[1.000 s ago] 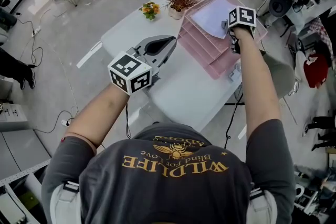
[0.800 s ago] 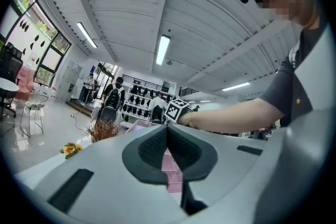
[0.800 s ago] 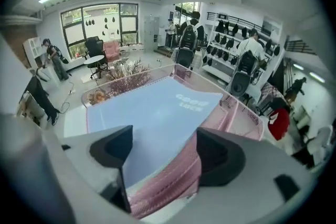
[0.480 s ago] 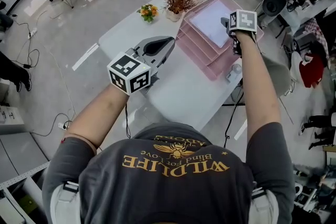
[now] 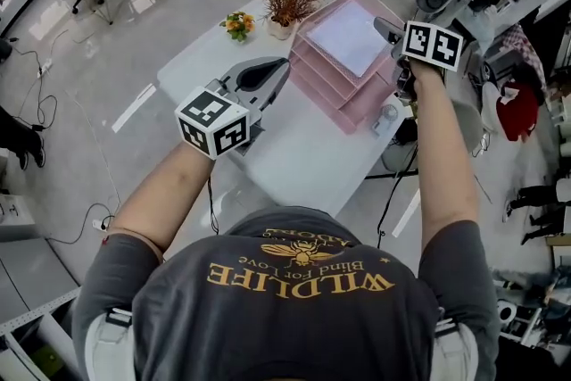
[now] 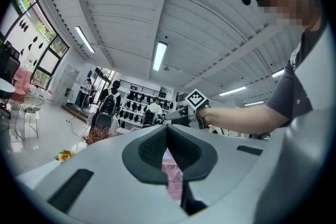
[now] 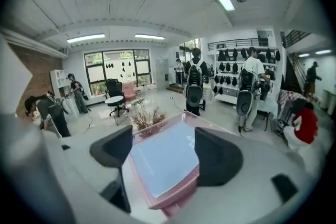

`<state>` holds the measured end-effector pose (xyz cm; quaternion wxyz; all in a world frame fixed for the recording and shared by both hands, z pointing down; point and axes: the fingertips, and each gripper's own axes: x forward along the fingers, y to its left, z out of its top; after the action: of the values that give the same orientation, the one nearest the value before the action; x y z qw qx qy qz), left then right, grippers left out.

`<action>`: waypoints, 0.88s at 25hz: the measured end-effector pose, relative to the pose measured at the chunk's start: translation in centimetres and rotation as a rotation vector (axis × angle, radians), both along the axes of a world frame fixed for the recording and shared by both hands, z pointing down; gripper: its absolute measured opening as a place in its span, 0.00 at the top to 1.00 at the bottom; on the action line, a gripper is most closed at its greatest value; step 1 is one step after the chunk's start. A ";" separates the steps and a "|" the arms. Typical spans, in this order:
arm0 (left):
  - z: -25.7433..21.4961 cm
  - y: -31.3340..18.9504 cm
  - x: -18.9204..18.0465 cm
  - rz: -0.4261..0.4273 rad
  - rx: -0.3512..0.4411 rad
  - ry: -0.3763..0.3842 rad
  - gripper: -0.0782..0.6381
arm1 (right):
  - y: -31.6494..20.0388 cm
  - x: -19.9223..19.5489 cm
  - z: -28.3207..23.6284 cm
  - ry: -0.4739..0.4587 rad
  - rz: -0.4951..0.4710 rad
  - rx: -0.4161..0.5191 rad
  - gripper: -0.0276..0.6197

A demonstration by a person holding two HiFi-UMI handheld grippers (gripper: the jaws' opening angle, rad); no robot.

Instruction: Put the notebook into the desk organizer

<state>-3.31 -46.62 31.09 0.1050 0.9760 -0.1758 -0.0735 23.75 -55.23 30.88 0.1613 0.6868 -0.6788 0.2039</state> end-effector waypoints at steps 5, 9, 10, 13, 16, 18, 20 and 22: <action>-0.9 1.1 0.5 0.004 0.007 0.008 0.90 | 3.0 -1.0 -3.2 -0.062 -0.068 0.089 0.39; -1.2 2.4 1.0 0.008 0.018 0.005 0.90 | 5.5 -1.3 -4.9 -0.097 -0.104 0.145 0.39; -1.4 2.7 1.1 0.009 0.022 0.005 0.90 | 6.1 -1.4 -5.3 -0.101 -0.114 0.160 0.40; -2.2 3.5 1.2 0.007 0.031 0.010 0.90 | 8.2 -1.8 -6.8 -0.114 -0.152 0.219 0.43; -2.8 4.1 1.5 -0.003 0.043 0.008 0.90 | 10.4 -1.9 -8.2 -0.141 -0.202 0.295 0.47; -3.1 4.8 2.0 -0.018 0.049 0.006 0.90 | 12.2 -1.6 -8.8 -0.169 -0.236 0.337 0.53; -3.2 5.7 2.8 -0.045 0.056 0.004 0.90 | 14.1 -0.9 -8.6 -0.203 -0.276 0.369 0.61; -3.1 6.8 3.8 -0.083 0.063 -0.005 0.90 | 16.0 0.2 -8.1 -0.242 -0.324 0.406 0.70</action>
<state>0.52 -39.86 27.96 0.0708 0.9710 -0.2138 -0.0807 23.97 -39.19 22.82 -0.0311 0.5585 -0.8208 0.1159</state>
